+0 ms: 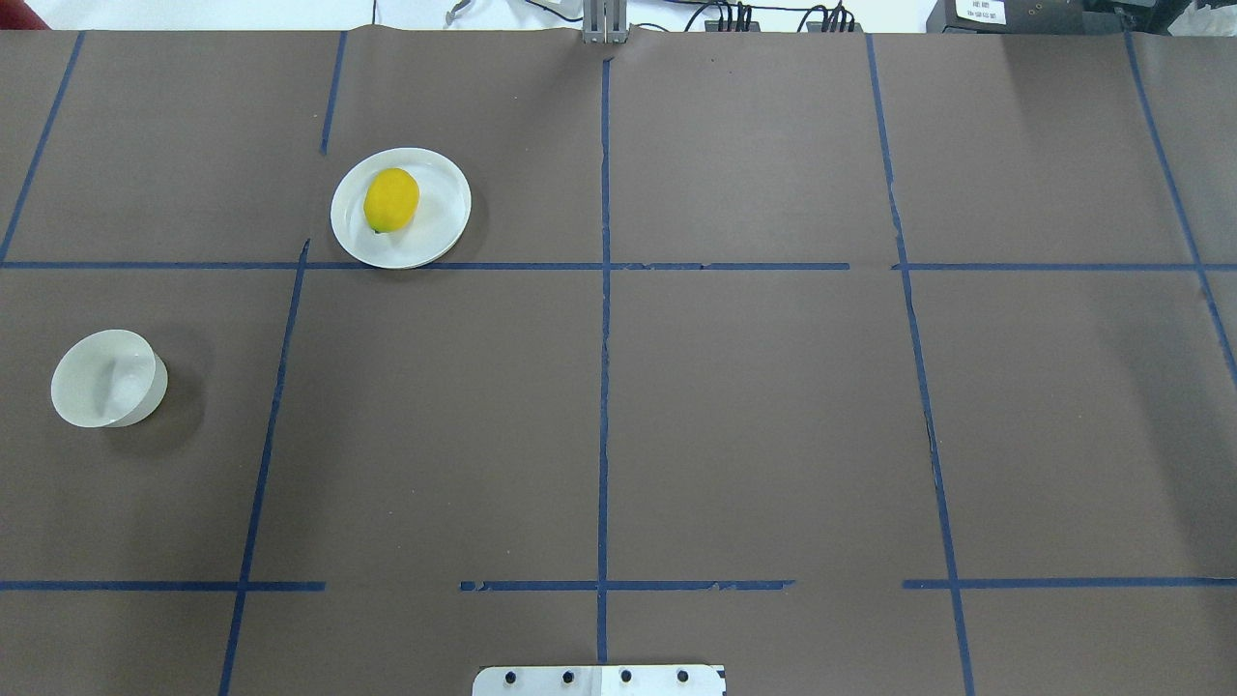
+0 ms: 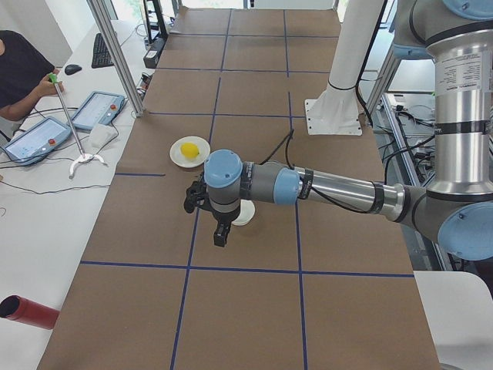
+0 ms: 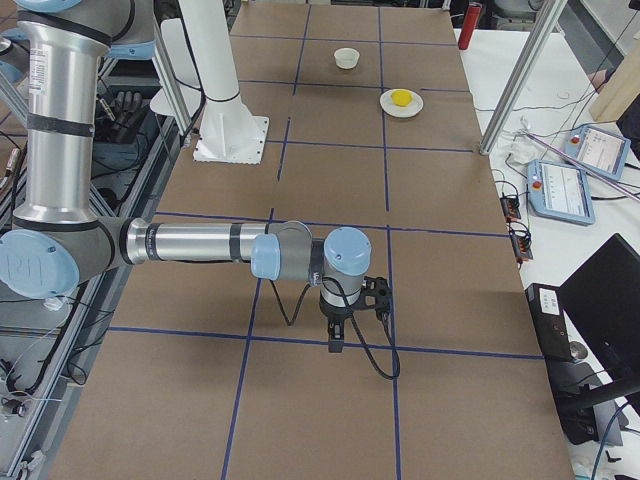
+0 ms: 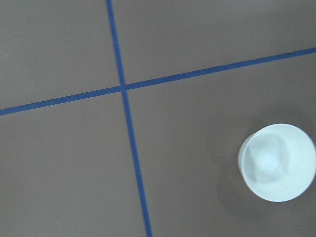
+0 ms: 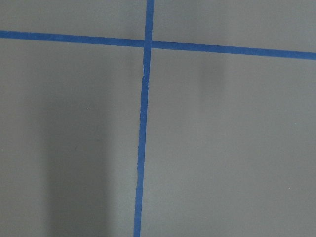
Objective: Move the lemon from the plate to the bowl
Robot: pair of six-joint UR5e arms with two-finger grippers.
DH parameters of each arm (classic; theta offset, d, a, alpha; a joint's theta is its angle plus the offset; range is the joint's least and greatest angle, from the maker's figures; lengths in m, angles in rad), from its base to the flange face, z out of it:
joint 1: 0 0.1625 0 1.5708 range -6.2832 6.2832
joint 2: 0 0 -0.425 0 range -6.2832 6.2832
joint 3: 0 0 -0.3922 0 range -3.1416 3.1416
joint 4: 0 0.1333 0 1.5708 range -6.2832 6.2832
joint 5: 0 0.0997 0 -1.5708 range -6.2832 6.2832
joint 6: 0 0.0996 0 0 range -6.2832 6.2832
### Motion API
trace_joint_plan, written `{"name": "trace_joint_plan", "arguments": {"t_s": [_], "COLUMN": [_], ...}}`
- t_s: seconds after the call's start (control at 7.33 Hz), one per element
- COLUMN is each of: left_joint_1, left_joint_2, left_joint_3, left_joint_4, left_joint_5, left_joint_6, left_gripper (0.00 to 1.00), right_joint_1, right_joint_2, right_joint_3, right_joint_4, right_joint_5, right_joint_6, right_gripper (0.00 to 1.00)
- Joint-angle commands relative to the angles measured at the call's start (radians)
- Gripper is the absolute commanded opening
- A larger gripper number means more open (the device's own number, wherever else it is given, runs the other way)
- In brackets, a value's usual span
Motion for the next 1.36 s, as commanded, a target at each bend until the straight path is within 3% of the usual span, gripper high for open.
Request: {"name": "trace_joint_plan", "arguments": {"t_s": [0.0,0.14,0.27,0.41,0.68,0.82,0.95,1.09,1.23], "left_joint_1": [0.201,0.326,0.440,0.521,0.577,0.585,0.587,0.591,0.591], "left_joint_2": [-0.090,-0.195,-0.313,-0.440,-0.605,-0.656,-0.694,-0.730,-0.748], "left_joint_3": [-0.003,0.009,0.038,0.128,0.284,0.325,0.390,0.490,0.523], "left_joint_4": [-0.139,-0.153,-0.147,-0.147,-0.156,-0.171,-0.269,-0.362,-0.382], "left_joint_5": [-0.064,-0.028,0.072,0.138,0.145,0.210,0.332,0.365,0.369], "left_joint_6": [-0.309,-0.437,-0.499,-0.575,-0.677,-0.685,-0.671,-0.664,-0.657], "left_gripper": [1.00,1.00,1.00,1.00,1.00,1.00,0.99,1.00,0.99], "right_joint_1": [0.000,0.000,0.000,0.000,0.000,0.000,0.000,0.000,0.000], "right_joint_2": [0.000,0.000,0.000,0.000,0.000,0.000,0.000,0.000,0.000], "right_joint_3": [0.000,0.000,0.000,0.000,0.000,0.000,0.000,0.000,0.000], "right_joint_4": [0.000,0.000,0.000,0.000,0.000,0.000,0.000,0.000,0.000], "right_joint_5": [0.000,0.000,0.000,0.000,0.000,0.000,0.000,0.000,0.000], "right_joint_6": [0.000,0.000,0.000,0.000,0.000,0.000,0.000,0.000,0.000], "right_gripper": [1.00,1.00,1.00,1.00,1.00,1.00,1.00,1.00,1.00]}}
